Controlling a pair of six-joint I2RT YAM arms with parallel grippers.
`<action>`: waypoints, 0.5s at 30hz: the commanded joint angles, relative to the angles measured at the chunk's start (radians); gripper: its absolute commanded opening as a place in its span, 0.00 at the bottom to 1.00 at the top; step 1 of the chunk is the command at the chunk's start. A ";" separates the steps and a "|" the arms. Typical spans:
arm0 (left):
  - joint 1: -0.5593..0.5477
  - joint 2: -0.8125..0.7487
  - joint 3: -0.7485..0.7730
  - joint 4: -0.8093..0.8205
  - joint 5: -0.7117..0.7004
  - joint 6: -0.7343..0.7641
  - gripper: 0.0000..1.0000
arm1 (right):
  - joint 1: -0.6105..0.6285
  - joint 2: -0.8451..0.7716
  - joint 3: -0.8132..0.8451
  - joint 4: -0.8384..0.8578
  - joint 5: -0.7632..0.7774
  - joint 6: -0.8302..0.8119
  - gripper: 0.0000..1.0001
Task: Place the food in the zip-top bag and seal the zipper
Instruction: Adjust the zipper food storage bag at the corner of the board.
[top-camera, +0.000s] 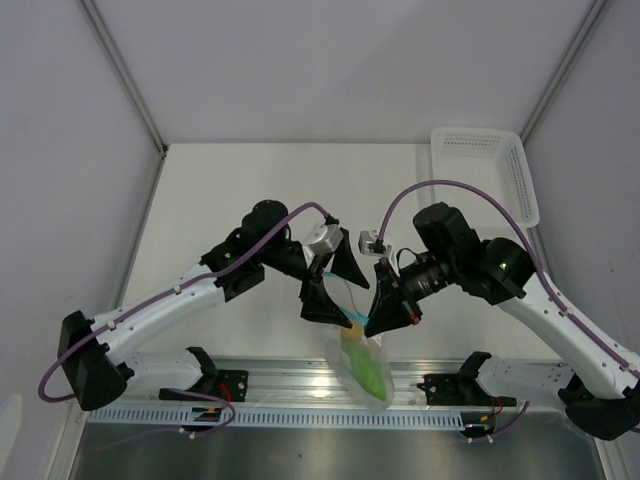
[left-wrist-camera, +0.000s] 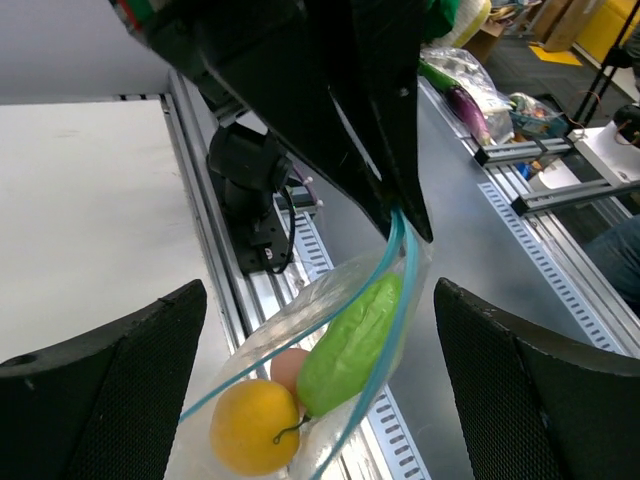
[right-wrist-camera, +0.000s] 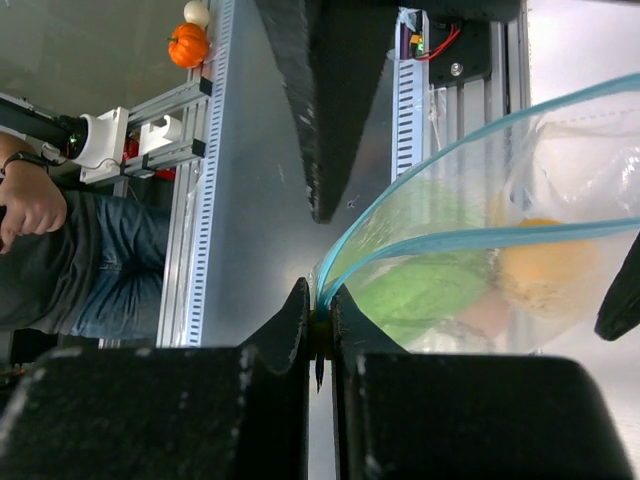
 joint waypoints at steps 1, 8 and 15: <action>-0.015 0.027 0.037 0.026 0.096 0.017 0.95 | 0.003 -0.021 0.041 -0.016 -0.011 -0.005 0.00; -0.036 0.042 0.023 -0.067 0.112 0.063 0.85 | -0.002 -0.034 0.043 -0.012 0.030 -0.004 0.00; -0.036 0.024 0.000 -0.167 0.056 0.084 0.76 | -0.017 -0.052 0.029 0.002 0.111 0.007 0.00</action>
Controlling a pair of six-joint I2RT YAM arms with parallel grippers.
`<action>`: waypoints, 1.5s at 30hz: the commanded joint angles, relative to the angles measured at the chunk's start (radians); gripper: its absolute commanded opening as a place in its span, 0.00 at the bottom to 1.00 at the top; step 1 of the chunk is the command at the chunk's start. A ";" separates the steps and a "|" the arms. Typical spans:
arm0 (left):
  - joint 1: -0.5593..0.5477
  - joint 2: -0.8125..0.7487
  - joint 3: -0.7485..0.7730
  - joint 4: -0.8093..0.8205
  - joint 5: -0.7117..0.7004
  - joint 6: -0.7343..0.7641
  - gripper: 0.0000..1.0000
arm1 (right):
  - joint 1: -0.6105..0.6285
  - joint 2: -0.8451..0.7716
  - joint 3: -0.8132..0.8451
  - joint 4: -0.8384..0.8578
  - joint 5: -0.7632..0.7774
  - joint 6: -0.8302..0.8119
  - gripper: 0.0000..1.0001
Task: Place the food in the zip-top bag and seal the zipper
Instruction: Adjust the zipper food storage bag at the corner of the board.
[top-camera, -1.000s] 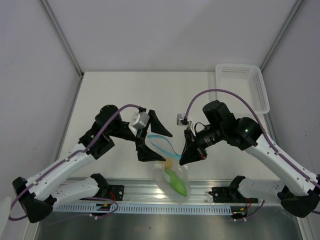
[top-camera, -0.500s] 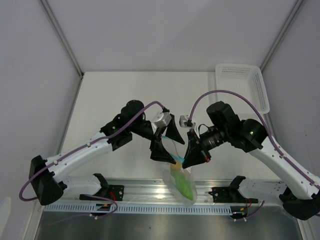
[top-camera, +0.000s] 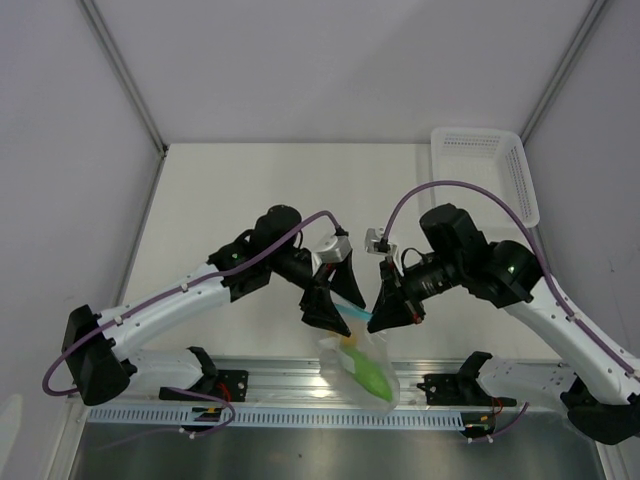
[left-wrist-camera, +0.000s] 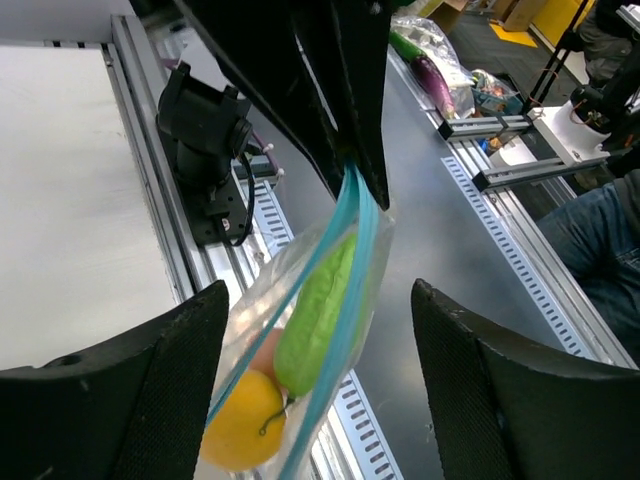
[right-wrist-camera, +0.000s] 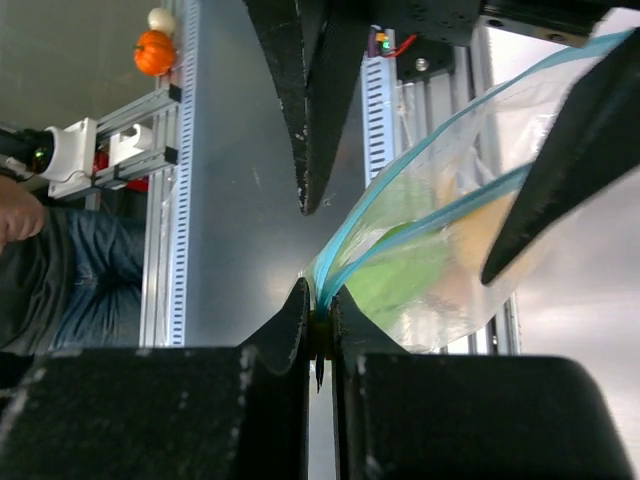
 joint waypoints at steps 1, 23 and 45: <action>-0.009 -0.014 0.002 -0.071 -0.022 0.050 0.74 | -0.017 -0.034 0.020 0.040 0.056 0.012 0.00; -0.009 -0.202 -0.124 -0.135 -0.454 -0.218 0.01 | -0.031 -0.195 -0.287 0.351 0.446 0.308 0.77; -0.009 -0.308 -0.195 -0.191 -0.594 -0.249 0.01 | -0.098 -0.238 -0.423 0.605 0.230 0.402 0.48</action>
